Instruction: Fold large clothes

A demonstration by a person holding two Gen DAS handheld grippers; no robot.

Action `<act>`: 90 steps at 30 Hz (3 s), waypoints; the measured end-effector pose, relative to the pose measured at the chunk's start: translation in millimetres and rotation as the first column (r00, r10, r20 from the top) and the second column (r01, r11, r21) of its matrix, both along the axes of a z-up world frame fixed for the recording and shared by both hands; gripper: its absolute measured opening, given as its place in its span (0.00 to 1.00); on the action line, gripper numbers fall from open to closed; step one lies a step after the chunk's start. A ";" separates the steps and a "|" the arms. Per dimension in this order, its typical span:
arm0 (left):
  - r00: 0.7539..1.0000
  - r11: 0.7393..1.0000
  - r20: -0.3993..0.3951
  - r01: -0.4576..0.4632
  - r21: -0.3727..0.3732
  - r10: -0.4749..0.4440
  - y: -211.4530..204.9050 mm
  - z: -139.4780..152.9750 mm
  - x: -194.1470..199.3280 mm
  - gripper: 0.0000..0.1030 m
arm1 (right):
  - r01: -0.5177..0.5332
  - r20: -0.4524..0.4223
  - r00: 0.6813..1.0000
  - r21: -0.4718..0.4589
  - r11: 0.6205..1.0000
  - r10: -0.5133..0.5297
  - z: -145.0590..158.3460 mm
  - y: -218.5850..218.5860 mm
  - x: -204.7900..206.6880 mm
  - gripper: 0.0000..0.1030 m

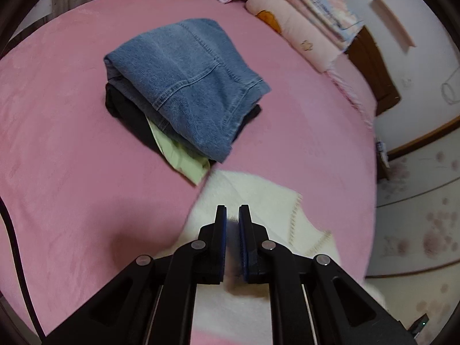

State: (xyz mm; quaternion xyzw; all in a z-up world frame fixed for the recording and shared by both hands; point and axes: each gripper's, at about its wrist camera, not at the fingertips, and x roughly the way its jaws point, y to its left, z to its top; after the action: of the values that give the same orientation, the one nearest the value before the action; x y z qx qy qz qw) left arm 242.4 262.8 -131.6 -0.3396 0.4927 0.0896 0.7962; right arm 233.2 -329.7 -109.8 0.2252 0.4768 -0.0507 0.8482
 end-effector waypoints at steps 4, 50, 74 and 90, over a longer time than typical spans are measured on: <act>0.994 0.994 -0.112 0.027 0.108 -0.015 -6.6 -43.3 37.6 0.58 | 0.041 -0.089 0.995 -0.051 0.998 -0.045 -51.4 -10.9 51.5 0.27; 0.946 0.736 -0.292 0.299 0.607 -0.143 -107.7 -164.9 149.6 0.37 | -0.060 -0.164 0.986 -0.227 0.972 0.023 -194.4 14.9 143.6 0.18; 0.919 0.815 -0.200 0.395 0.424 -0.341 -196.4 -151.9 8.7 0.87 | -0.516 -0.042 0.856 -0.121 0.848 0.515 -186.7 233.6 43.6 0.18; 0.933 0.766 -0.170 0.357 0.535 -0.317 -102.7 -152.8 16.2 0.93 | -0.162 -0.139 0.984 -0.445 0.881 0.111 -185.3 60.4 -5.2 0.00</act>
State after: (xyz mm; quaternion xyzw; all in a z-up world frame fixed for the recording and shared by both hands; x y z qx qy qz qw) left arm 258.6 160.0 -284.4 0.0047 0.5251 0.0967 0.8455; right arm 228.0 -269.2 -295.1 -0.0165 0.5121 -0.1131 0.8513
